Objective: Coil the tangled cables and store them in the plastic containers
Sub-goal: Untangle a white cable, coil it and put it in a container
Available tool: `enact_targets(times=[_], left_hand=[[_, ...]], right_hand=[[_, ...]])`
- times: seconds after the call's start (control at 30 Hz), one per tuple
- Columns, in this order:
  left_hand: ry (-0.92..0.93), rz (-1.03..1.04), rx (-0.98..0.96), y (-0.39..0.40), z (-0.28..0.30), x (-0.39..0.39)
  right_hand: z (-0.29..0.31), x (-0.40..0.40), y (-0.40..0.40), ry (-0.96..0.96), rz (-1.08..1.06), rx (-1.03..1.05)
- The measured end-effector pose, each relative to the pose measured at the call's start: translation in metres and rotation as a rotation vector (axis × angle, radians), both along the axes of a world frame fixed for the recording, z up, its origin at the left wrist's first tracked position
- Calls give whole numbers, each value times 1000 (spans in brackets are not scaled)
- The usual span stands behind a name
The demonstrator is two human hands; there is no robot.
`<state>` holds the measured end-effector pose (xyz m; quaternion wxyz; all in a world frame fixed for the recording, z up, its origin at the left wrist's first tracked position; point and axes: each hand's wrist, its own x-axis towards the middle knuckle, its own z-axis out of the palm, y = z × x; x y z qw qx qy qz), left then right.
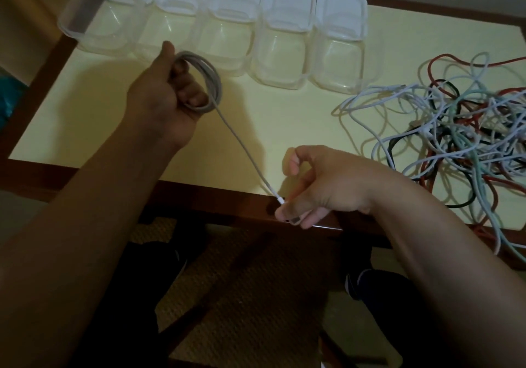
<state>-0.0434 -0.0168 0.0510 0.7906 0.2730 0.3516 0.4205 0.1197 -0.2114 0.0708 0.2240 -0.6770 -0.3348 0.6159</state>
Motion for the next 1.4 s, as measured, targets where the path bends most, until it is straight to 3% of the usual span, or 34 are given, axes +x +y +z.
enact_targets(times=[0.2, 0.33, 0.43, 0.53, 0.73, 0.87, 0.93, 1.03, 1.1, 1.17, 1.23, 1.4], left_hand=[[8, -164, -32, -11, 6, 3], [31, -400, -20, -33, 6, 16], [109, -555, 36, -53, 2, 29], [173, -601, 133, -65, -4, 34], [325, -645, 344, -73, -6, 37], [412, -581, 377, -81, -6, 40], [546, -566, 551, -84, -6, 37], [737, -480, 1162, -81, -6, 27], [742, -470, 1512, -85, -3, 21], [695, -469, 1727, -96, 2, 23], [636, -479, 1841, -108, 3, 28], [566, -649, 1640, -110, 8, 28]], right_hand=[[-8, 2, -4, 172, -31, 152], [-5, -2, 8, 128, -363, 400], [-3, -3, 16, 283, -560, 409], [-1, -8, 17, 366, -528, 348], [-1, -6, 12, 175, -368, 311], [2, -1, 10, 221, -370, 294], [3, 1, 10, 246, -431, 277], [1, 11, 12, 205, -552, 282], [-2, 16, 12, 165, -640, 284], [-6, 18, 13, 150, -709, 288], [-9, 18, 13, 149, -732, 290], [-12, 17, 13, 190, -691, 252]])
